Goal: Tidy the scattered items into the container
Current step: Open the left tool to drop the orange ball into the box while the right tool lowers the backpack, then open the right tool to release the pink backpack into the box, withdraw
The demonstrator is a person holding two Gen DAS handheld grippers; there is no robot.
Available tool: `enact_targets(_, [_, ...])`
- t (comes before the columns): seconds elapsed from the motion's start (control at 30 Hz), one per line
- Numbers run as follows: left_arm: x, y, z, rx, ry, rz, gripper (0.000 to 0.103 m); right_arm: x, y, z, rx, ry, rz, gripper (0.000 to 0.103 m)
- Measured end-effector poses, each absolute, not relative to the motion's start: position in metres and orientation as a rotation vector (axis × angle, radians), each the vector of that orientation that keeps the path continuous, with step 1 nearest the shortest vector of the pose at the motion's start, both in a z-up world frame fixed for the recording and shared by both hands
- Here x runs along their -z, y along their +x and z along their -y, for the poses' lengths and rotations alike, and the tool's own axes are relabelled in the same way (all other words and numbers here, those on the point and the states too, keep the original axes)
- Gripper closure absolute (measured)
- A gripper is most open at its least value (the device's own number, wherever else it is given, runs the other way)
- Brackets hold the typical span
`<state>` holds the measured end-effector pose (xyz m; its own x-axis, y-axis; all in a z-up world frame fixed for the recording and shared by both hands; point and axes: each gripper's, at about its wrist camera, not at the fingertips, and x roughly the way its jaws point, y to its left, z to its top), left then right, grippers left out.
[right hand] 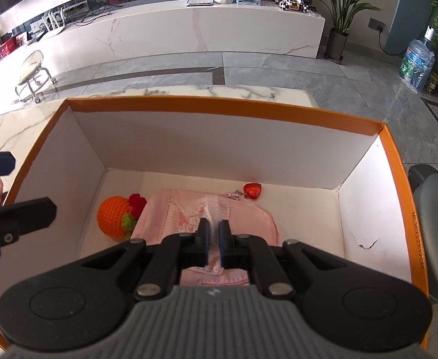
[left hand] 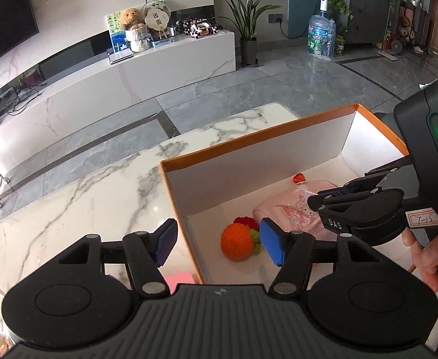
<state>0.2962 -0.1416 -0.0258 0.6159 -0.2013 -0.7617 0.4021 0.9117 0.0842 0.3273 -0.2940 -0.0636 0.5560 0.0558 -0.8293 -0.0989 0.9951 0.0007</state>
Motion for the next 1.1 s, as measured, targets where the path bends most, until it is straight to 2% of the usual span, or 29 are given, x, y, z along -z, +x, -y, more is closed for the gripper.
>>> enact_targets(0.27, [0.037, 0.294, 0.13, 0.368, 0.23, -0.891, 0.032, 0.065, 0.329, 0.274, -0.125, -0.105, -1.007, 0.096])
enact_targets(0.6, [0.048, 0.289, 0.126, 0.424, 0.207, -0.921, 0.053, 0.066, 0.343, 0.262, -0.107, -0.054, -1.024, 0.096])
enact_targets(0.67, [0.05, 0.288, 0.127, 0.42, 0.215, -0.917, 0.053, 0.066, 0.342, 0.26, -0.109, -0.064, -1.021, 0.095])
enact_targets(0.87, [0.053, 0.288, 0.127, 0.408, 0.197, -0.931, 0.054, 0.065, 0.341, 0.263, -0.111, -0.034, -1.024, 0.09])
enact_targets(1.1, [0.055, 0.285, 0.128, 0.381, 0.199, -0.937, 0.054, 0.062, 0.337, 0.263, -0.09, -0.03, -1.0, 0.072])
